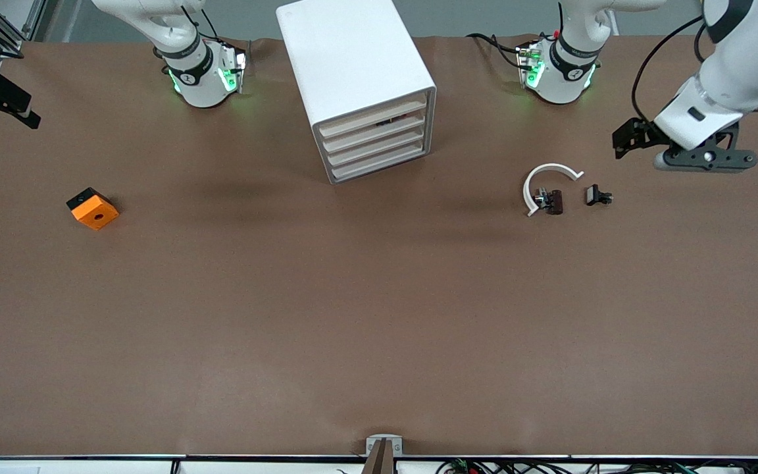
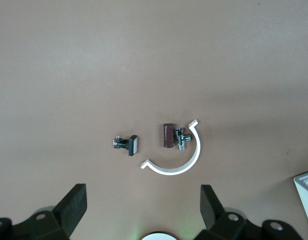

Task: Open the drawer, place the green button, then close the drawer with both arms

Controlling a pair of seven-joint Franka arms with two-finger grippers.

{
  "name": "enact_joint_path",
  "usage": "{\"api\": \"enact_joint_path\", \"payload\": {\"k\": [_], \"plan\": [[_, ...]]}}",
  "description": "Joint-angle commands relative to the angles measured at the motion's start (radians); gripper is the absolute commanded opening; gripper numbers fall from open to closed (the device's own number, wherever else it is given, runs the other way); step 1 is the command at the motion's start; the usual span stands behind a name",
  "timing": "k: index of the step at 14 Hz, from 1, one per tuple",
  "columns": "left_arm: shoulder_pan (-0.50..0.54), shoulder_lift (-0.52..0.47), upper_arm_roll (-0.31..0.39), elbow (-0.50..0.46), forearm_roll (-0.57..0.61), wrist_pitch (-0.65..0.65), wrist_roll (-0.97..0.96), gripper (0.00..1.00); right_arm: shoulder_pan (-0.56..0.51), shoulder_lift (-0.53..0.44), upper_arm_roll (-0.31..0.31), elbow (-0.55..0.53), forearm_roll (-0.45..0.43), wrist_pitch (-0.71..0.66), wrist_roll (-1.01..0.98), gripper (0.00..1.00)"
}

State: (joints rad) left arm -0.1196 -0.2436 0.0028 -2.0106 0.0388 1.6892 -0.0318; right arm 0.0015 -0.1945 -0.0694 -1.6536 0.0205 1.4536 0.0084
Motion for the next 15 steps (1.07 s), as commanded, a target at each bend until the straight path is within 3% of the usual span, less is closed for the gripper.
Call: {"api": "enact_joint_path", "payload": {"k": [1, 5, 10, 15], "plan": [[0.040, -0.026, 0.002, 0.022, -0.002, -0.029, 0.036, 1.00, 0.000, 0.013, 0.005, 0.028, -0.002, -0.016, 0.004, 1.00], [0.041, 0.019, 0.002, 0.111, -0.011, -0.043, 0.021, 1.00, 0.000, 0.013, 0.005, 0.028, -0.004, -0.016, 0.004, 1.00], [0.041, 0.147, 0.002, 0.278, -0.013, -0.043, 0.027, 1.00, -0.002, 0.012, 0.005, 0.028, -0.004, -0.019, 0.005, 1.00], [0.041, 0.149, 0.006, 0.302, -0.014, -0.060, 0.030, 1.00, 0.000, 0.013, 0.005, 0.029, -0.002, -0.016, 0.005, 1.00]]}}
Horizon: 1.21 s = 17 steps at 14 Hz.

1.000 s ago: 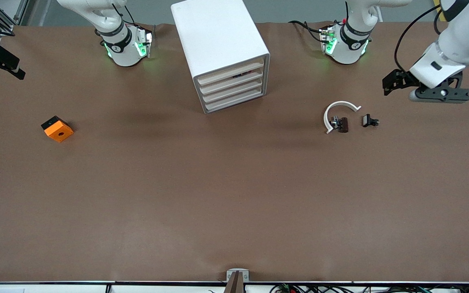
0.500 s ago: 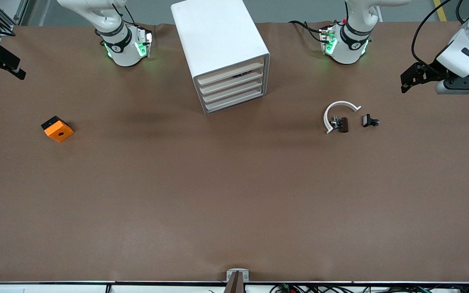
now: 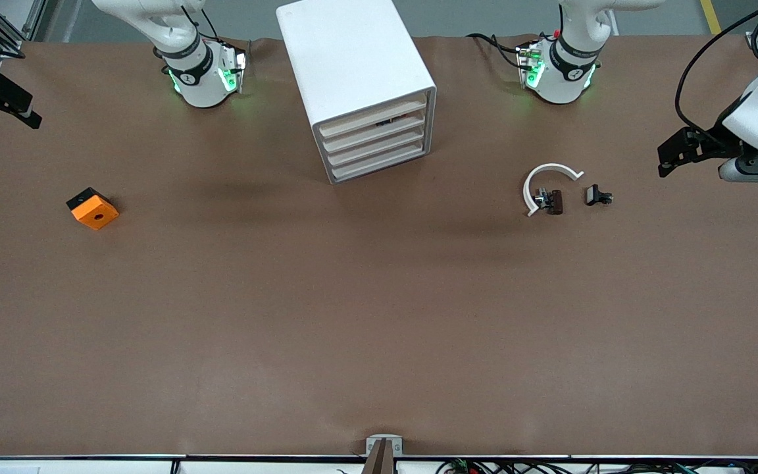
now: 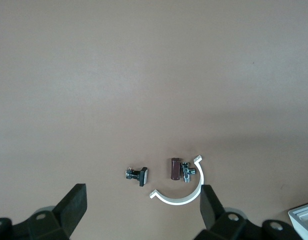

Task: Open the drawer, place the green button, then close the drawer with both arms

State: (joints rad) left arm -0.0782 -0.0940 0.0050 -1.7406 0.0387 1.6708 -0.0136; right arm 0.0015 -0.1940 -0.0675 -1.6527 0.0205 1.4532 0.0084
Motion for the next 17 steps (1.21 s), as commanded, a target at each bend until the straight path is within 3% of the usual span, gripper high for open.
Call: {"api": "enact_joint_path", "payload": {"k": [1, 17], "plan": [[0.000, -0.001, 0.004, 0.045, -0.014, -0.072, 0.018, 1.00, 0.000, 0.011, 0.003, 0.028, -0.002, -0.017, 0.005, 1.00], [-0.002, -0.003, 0.003, 0.070, -0.016, -0.114, -0.032, 1.00, 0.002, 0.011, 0.006, 0.028, -0.001, -0.019, 0.005, 1.00]]}}
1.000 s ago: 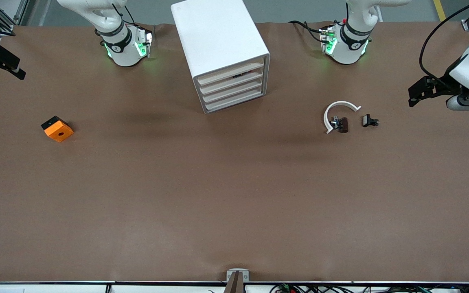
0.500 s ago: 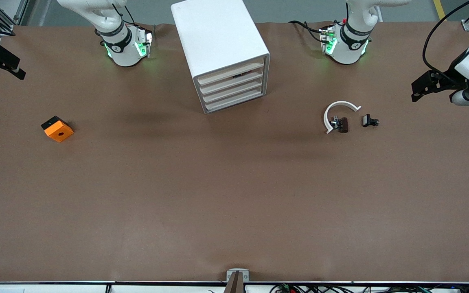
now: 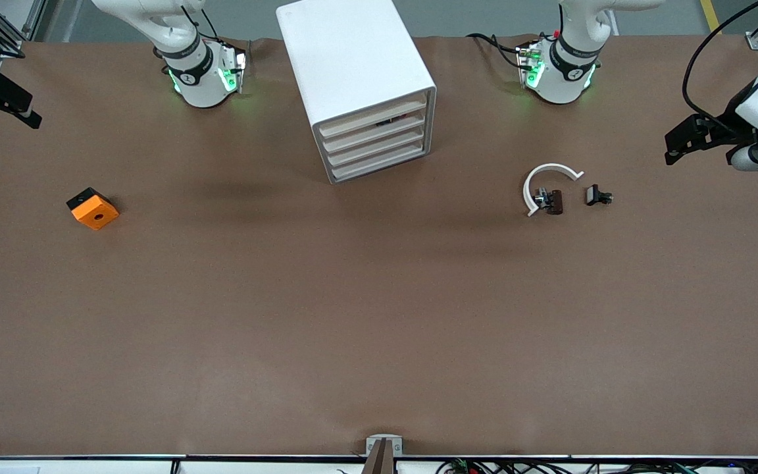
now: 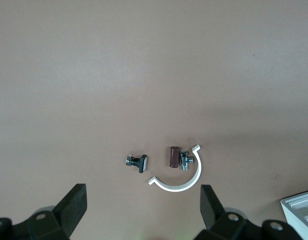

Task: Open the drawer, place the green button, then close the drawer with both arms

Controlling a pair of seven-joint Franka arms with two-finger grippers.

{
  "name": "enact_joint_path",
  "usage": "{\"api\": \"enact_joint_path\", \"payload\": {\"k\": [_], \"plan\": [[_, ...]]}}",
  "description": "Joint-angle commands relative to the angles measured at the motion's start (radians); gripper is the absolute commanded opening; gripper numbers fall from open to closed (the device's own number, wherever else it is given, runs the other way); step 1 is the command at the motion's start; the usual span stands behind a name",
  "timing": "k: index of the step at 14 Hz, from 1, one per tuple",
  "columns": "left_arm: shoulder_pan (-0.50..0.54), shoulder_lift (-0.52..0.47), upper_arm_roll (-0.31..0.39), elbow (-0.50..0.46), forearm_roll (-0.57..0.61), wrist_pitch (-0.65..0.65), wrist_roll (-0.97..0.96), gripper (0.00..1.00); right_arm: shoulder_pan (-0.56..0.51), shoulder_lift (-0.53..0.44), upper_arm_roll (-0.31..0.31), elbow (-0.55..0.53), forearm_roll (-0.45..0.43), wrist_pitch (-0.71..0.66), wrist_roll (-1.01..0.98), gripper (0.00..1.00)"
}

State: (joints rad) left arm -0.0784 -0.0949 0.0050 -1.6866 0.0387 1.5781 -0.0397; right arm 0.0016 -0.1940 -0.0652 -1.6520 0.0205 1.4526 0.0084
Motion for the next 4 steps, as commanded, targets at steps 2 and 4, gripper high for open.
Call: {"api": "enact_joint_path", "payload": {"k": [2, 4], "plan": [[-0.003, -0.002, 0.000, 0.016, -0.016, -0.021, -0.032, 1.00, 0.001, 0.011, 0.004, 0.027, -0.001, -0.017, 0.005, 1.00], [-0.003, -0.002, 0.000, 0.016, -0.017, -0.021, -0.032, 1.00, 0.001, 0.011, 0.004, 0.027, -0.001, -0.014, 0.005, 1.00]]}}
